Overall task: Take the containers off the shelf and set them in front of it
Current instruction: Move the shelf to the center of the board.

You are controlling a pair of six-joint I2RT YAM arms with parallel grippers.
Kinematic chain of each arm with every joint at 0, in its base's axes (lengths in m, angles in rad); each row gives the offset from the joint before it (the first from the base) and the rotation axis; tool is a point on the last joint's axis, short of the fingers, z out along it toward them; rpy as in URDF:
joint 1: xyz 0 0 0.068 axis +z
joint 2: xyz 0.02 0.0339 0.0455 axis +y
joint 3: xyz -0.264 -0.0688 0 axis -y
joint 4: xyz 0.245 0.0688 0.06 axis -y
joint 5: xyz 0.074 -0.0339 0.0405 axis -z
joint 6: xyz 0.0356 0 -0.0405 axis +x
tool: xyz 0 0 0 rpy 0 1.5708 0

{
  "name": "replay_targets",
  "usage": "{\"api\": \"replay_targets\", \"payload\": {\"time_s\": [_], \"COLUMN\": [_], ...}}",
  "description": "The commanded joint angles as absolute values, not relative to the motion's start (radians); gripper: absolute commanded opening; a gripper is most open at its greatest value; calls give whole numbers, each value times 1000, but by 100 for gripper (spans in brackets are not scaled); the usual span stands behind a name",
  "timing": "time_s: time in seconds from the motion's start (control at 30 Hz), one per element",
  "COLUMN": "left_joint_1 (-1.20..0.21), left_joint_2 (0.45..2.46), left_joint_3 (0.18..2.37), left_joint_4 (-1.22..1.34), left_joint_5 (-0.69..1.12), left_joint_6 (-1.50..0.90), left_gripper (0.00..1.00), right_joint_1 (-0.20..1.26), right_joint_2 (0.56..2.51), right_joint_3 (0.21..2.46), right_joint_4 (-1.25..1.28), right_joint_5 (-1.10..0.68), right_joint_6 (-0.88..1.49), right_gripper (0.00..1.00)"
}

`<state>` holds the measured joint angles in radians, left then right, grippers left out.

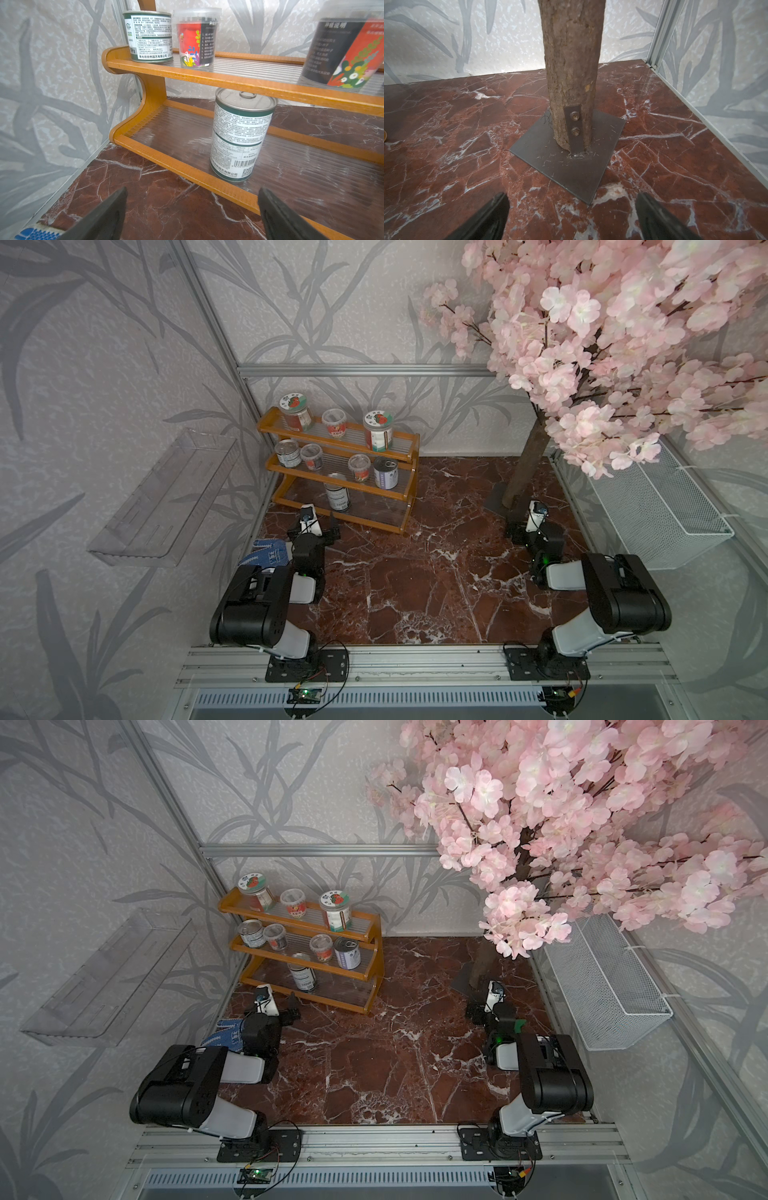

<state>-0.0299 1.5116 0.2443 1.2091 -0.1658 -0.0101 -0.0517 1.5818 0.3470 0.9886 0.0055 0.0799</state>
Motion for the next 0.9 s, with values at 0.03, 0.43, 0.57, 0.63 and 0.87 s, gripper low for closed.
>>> {"api": "replay_targets", "payload": {"time_s": [0.03,0.43,0.57,0.63,0.87], "left_joint_1": [-25,-33,-42,-51,-78], "left_joint_2": [1518,1264,1149,1103,1004], "left_joint_3": [241,331,365,385,522], "left_joint_4": [1218,900,746,670,361], "left_joint_5": [-150,-96,-72,-51,100], "left_joint_6": [-3,14,-35,-61,-179], "left_gripper": [100,100,100,100,100], "right_joint_1": [-49,-36,-31,-24,182], "right_joint_2": [1579,1423,1258,1186,1050], "right_joint_3": [365,362,385,417,651], "right_joint_4": [982,865,683,578,102], "right_joint_5": [-2,-29,-63,-106,-71], "right_joint_6": [86,55,74,100,177], "right_gripper": [99,99,99,99,99]}}
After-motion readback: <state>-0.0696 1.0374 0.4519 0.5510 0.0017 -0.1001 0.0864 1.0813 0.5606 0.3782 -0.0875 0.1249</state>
